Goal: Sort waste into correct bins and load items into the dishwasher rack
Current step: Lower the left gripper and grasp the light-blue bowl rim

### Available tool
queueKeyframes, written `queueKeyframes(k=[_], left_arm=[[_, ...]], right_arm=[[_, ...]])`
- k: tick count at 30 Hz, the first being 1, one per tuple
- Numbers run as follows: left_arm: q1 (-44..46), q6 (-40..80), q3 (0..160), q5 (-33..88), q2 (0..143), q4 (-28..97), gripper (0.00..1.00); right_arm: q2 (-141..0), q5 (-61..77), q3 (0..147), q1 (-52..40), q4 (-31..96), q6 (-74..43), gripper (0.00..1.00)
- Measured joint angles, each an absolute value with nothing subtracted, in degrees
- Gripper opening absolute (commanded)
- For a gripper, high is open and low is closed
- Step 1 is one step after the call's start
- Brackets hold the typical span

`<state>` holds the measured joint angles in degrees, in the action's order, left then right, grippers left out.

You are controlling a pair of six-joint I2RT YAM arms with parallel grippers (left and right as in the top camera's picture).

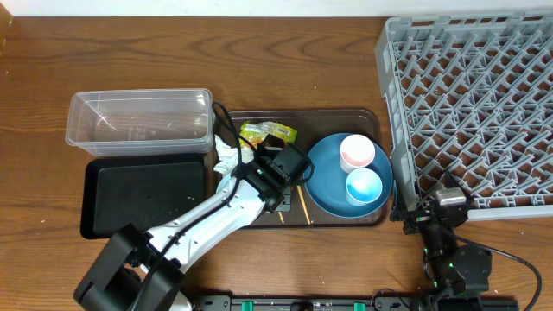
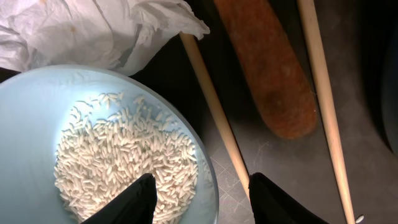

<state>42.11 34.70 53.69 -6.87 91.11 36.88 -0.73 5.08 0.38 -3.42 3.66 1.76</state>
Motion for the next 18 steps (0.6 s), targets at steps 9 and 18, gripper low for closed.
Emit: queueKeyframes(k=[9, 18], left_arm=[[42.11, 34.72, 53.06, -6.87, 91.11, 36.47, 0.50], [42.11, 34.70, 53.06, -6.87, 91.15, 35.35, 0.50]], right_arm=[[-0.73, 5.06, 0.38, -3.42, 3.64, 1.76, 0.99], [-0.73, 5.06, 0.38, -3.42, 3.66, 1.76, 0.99]])
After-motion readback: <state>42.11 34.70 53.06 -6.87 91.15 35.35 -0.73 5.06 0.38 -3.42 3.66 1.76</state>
